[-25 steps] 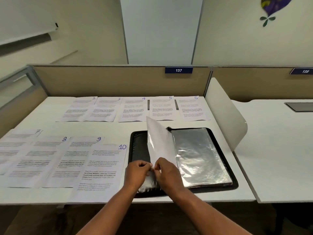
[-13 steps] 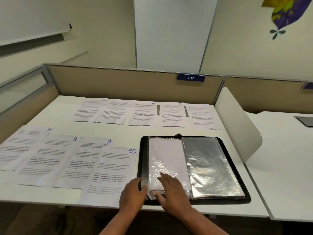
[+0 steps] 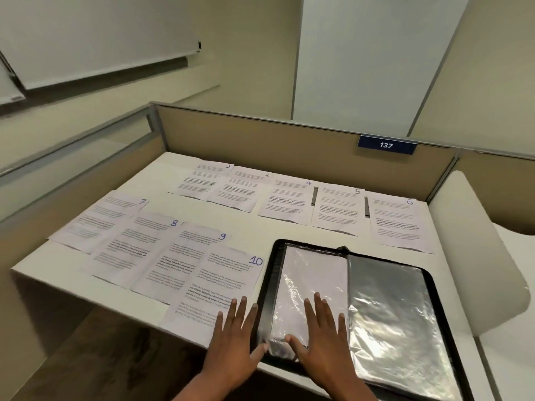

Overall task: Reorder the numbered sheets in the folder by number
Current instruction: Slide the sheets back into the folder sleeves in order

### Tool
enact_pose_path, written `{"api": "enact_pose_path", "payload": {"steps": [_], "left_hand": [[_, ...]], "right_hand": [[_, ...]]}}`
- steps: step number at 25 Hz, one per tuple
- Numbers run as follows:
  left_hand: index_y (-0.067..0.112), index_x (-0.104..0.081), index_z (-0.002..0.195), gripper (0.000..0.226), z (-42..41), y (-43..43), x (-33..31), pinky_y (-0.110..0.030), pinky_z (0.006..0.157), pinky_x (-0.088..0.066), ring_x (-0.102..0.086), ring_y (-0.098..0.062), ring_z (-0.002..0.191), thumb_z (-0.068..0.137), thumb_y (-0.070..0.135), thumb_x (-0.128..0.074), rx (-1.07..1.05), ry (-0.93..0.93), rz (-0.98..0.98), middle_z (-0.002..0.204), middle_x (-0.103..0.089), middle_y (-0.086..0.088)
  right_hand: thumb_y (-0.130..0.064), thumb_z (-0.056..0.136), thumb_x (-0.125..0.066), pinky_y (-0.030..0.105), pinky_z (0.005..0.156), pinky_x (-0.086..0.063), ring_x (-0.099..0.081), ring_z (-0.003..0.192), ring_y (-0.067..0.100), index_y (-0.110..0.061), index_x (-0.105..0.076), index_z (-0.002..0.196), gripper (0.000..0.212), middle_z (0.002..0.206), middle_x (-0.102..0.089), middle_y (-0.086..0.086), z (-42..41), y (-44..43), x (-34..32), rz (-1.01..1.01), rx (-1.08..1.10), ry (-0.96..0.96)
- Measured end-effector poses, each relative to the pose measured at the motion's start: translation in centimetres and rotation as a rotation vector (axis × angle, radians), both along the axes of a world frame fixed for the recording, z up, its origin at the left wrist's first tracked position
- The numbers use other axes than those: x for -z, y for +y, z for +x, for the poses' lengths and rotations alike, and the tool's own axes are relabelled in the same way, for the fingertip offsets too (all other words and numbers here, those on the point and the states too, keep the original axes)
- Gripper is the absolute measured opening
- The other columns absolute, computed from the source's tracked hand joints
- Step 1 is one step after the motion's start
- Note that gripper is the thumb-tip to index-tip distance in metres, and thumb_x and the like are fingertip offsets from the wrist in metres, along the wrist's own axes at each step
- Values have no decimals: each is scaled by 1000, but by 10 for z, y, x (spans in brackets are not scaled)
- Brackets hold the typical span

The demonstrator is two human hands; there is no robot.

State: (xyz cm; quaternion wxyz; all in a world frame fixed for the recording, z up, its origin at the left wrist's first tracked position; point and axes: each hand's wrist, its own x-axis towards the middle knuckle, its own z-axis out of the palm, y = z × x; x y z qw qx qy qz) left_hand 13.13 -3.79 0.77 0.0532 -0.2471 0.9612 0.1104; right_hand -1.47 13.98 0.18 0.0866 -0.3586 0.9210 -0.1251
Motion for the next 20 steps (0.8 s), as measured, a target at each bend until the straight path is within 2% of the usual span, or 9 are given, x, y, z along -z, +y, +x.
{"api": "enact_pose_path", "payload": {"steps": [2,4,5,7,10,12,17,19,20], "left_hand": [[24,-19,160,106,4,-4,-1,-45,114,-10,-24,-26,148,76,82,-44,-4,5,-53,159,-38,-9],[23,-27,159,105,9,-7,-5,-47,114,-12,-24,-27,148,75,84,-45,-4,23,-125,159,-38,-10],[23,-33,156,103,11,-7,-8,-47,114,-12,-24,-28,149,75,85,-45,-1,6,-148,159,-39,-10],[20,-38,154,106,14,-8,-11,-47,115,-9,-18,-26,150,72,87,-44,-8,-12,-175,160,-37,-10],[19,-34,156,109,17,-17,-14,-47,117,-5,-5,-23,155,73,89,-43,-29,45,-215,164,-26,-8],[19,-42,152,105,22,-27,-18,-46,117,-5,0,-22,156,74,89,-44,-56,68,-195,162,-35,-9],[21,-47,149,99,34,-76,-28,-43,116,-6,-15,-21,151,80,91,-35,-59,86,-164,162,-32,-5],[21,-44,152,98,35,-106,-32,-43,116,-10,-18,-23,150,82,89,-32,-66,123,-176,160,-39,-7],[21,-41,154,98,36,-121,-36,-43,115,-13,-19,-24,151,83,88,-31,-72,141,-184,161,-37,-8]], "right_hand": [[-90,85,-16,47,122,9,9,158,19,-31,-7,164,99,171,14,-4,-8,-4,4,-6,-23,58],[-85,86,-36,49,121,-2,-6,157,21,-26,-27,161,95,172,-9,2,-13,-13,7,8,-71,53],[-84,84,-41,49,120,-5,-6,157,21,-24,-34,158,95,171,-16,3,-12,-18,8,1,-98,70],[-85,83,-39,49,120,-5,2,159,19,-22,-41,153,95,169,-19,3,-12,-31,6,-37,-149,117],[-89,82,-28,47,118,-5,5,158,15,-23,-42,150,96,169,-13,1,-10,-55,-3,-97,-200,174],[-89,83,-26,46,118,-5,5,158,14,-23,-43,149,95,169,-13,1,-7,-71,-9,-101,-229,152],[-89,83,-29,43,118,-5,1,158,15,-24,-42,152,96,171,-11,-1,-1,-121,-16,-85,-246,121],[-88,86,-29,43,119,-7,-9,157,19,-26,-32,158,95,172,-9,-2,4,-148,-23,-65,-238,91],[-87,87,-28,44,120,-5,-7,157,18,-30,-19,162,95,172,-1,-3,7,-160,-28,-65,-233,85]]}}
